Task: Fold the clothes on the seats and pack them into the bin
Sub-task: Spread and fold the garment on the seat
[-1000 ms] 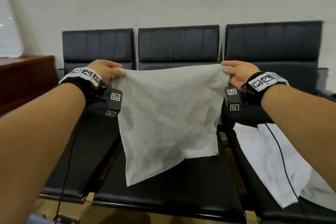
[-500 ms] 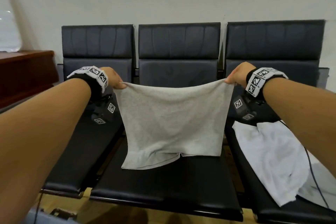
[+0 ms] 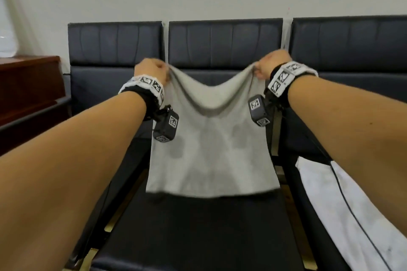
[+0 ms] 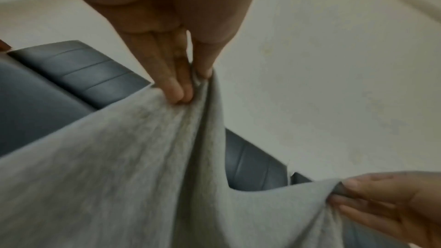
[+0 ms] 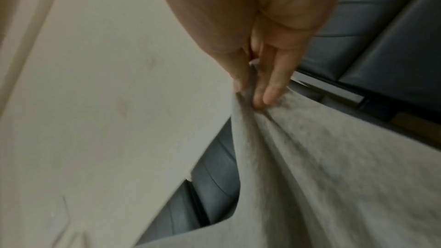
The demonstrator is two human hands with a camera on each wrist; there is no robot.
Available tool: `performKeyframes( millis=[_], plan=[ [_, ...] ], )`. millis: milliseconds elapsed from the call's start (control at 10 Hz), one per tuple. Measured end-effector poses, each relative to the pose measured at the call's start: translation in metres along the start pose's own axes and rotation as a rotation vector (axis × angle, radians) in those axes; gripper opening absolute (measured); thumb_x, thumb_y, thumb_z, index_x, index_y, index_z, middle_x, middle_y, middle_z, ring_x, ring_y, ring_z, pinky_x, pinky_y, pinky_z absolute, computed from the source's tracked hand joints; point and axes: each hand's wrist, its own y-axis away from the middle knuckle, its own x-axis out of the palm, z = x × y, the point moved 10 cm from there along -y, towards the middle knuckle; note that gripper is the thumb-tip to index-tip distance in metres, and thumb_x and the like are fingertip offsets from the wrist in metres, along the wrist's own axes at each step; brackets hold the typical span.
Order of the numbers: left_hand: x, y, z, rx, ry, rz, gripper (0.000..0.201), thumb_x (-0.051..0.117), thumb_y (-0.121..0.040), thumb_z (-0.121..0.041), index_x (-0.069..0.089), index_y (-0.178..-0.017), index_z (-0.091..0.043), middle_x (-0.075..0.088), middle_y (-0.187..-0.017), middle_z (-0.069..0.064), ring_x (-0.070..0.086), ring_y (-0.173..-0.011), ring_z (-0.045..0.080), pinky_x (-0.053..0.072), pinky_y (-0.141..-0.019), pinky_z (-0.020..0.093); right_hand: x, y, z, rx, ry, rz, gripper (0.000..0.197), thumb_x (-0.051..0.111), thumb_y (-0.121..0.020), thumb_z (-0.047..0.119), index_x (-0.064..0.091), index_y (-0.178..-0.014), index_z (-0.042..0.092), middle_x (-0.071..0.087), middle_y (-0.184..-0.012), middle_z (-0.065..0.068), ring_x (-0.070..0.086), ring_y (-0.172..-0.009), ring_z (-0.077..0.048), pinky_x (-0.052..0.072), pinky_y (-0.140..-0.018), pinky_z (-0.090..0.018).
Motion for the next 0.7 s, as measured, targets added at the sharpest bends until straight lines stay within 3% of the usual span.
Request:
performKeyframes(
  millis=[100,200,300,400,500,600,700],
  plan=[
    [-0.014,-0.003,-0.03,0.044,0.168,0.017,0.014,0.062,-0.08,-0.034,0.073,-0.081,-0.026,0.074,-0.086,0.005,0.072,-0.081,0.023,0.059,-0.079,0.04,-0.037,0.02,0.053,-0.169,-0.131,-0.156,0.015,0.067,-0.079,0.023,0.075,-0.086,0.014,0.075,-0.092,-0.006,0.072,-0.088,-0.023,0.059,-0.083,-0.039],
    [-0.023,0.012,-0.041,0.076,0.251,0.064,0.011,0.062,-0.09,-0.018,0.071,-0.083,-0.018,0.071,-0.08,0.01,0.071,-0.079,0.024,0.059,-0.079,0.04,-0.049,0.046,0.057,-0.236,-0.11,-0.167,0.013,0.065,-0.076,0.027,0.073,-0.072,0.017,0.074,-0.082,-0.004,0.072,-0.082,-0.023,0.058,-0.083,-0.042],
    [-0.015,0.041,-0.011,-0.009,0.313,0.225,0.022,0.056,-0.094,-0.003,0.065,-0.076,-0.014,0.066,-0.07,0.011,0.065,-0.075,0.025,0.058,-0.078,0.038,-0.044,0.085,0.014,-0.169,-0.159,-0.116,0.016,0.066,-0.082,0.015,0.067,-0.067,0.019,0.07,-0.07,-0.006,0.073,-0.073,-0.022,0.06,-0.075,-0.037],
    [-0.001,0.088,0.049,-0.156,0.202,0.381,0.03,0.058,-0.092,0.0,0.067,-0.068,-0.016,0.066,-0.077,0.015,0.067,-0.067,0.021,0.06,-0.064,0.029,-0.02,0.133,-0.063,-0.019,-0.11,-0.002,0.024,0.061,-0.084,0.002,0.063,-0.064,0.016,0.07,-0.067,-0.013,0.073,-0.069,-0.026,0.055,-0.064,-0.033],
    [0.014,0.154,0.113,-0.226,-0.197,0.57,0.012,0.065,-0.089,-0.006,0.069,-0.079,-0.011,0.062,-0.075,0.01,0.06,-0.065,0.017,0.054,-0.055,0.023,0.007,0.182,-0.137,0.095,0.099,0.143,0.023,0.058,-0.082,0.003,0.066,-0.064,0.016,0.072,-0.068,-0.014,0.073,-0.069,-0.025,0.056,-0.063,-0.034],
    [0.02,0.201,0.164,-0.1,-0.685,0.702,0.017,0.07,-0.086,-0.02,0.074,-0.1,-0.011,0.07,-0.092,0.007,0.065,-0.089,0.02,0.05,-0.072,0.023,0.033,0.234,-0.188,0.097,0.375,0.335,0.024,0.063,-0.08,0.005,0.066,-0.061,0.019,0.072,-0.068,-0.007,0.071,-0.076,-0.026,0.058,-0.077,-0.036],
    [0.027,0.24,0.21,-0.073,-0.901,0.879,0.026,0.07,-0.086,-0.028,0.073,-0.107,-0.012,0.071,-0.105,0.003,0.064,-0.103,0.016,0.045,-0.084,0.021,0.056,0.276,-0.227,0.134,0.633,0.585,0.02,0.07,-0.078,0.007,0.071,-0.063,0.019,0.072,-0.084,-0.006,0.067,-0.087,-0.022,0.053,-0.08,-0.029]
  ],
)
